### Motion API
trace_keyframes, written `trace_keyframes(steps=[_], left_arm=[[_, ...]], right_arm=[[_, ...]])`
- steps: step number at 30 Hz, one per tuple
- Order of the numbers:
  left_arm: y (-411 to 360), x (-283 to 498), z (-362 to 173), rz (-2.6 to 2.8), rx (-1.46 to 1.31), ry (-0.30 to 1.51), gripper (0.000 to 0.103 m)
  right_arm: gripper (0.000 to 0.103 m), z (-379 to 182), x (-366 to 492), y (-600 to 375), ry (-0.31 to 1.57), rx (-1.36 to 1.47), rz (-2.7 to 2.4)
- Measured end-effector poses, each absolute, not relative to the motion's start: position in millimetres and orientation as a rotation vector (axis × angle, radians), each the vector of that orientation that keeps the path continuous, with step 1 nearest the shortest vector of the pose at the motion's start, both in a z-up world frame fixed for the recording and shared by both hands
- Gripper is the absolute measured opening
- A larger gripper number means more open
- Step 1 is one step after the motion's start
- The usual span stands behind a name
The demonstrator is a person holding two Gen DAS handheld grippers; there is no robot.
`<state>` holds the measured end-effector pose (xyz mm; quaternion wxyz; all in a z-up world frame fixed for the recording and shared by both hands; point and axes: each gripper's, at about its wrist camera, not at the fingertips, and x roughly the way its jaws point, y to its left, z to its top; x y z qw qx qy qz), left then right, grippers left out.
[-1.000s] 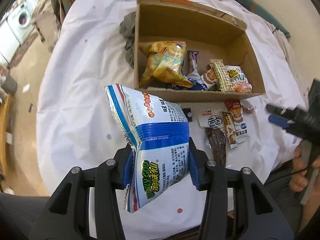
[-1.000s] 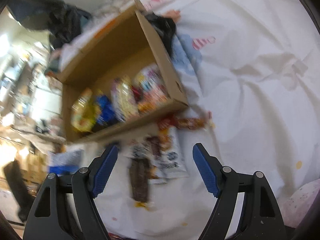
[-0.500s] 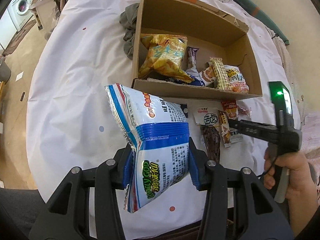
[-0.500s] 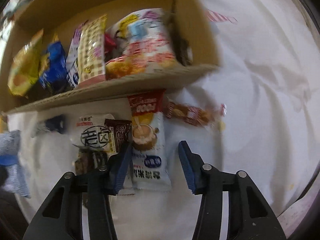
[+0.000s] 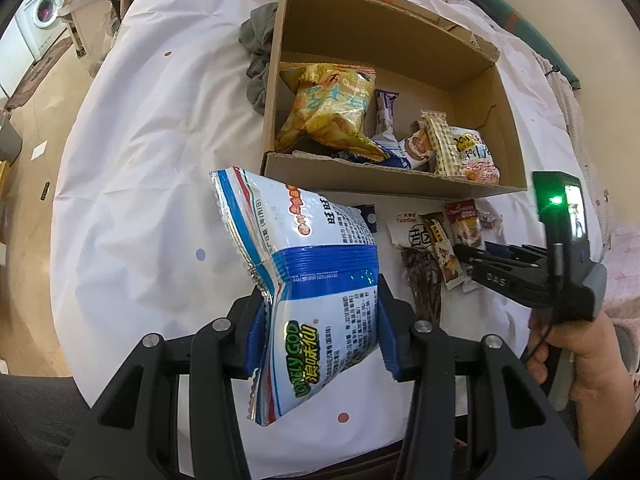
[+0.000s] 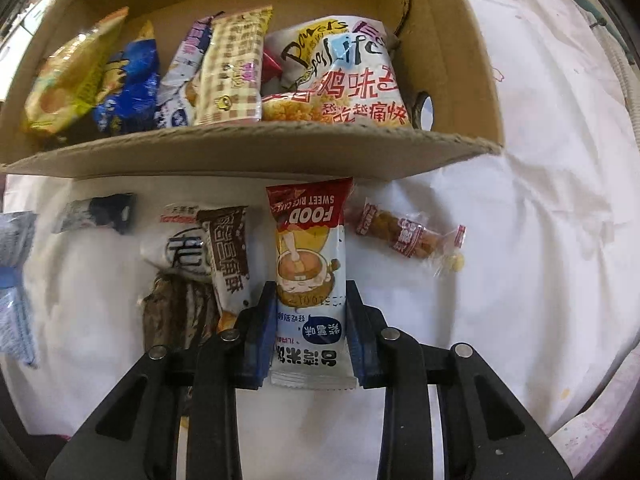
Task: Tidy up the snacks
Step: 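Grasp the FOOD biscuit packet with the right gripper while the left holds the chip bag up, then lower the chip bag and FOOD packet into the box and release both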
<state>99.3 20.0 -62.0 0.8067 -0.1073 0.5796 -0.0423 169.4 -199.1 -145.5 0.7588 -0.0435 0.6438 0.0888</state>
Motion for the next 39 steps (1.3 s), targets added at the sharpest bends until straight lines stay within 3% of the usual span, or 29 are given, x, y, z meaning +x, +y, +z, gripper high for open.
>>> trace_keyframes(steps=[20,28,39], left_arm=[[27.7,96.8,-65.9,0.027,-0.128,1.179,0.042],[30.0,86.0,-31.7,0.060,-0.086,1.064,0.042],[17.9,100.9,23.0,0.050,-0.091,0.967,0.042]], right_arm=[[0.033,-67.4,115.2,-229.1,1.285,0.171,0.505],[0.033,-36.4,104.6,-205.1,1.124,0.196,0.736],[0.033,-1.3,123.5,-234.5,0.950,0.399,0.653]])
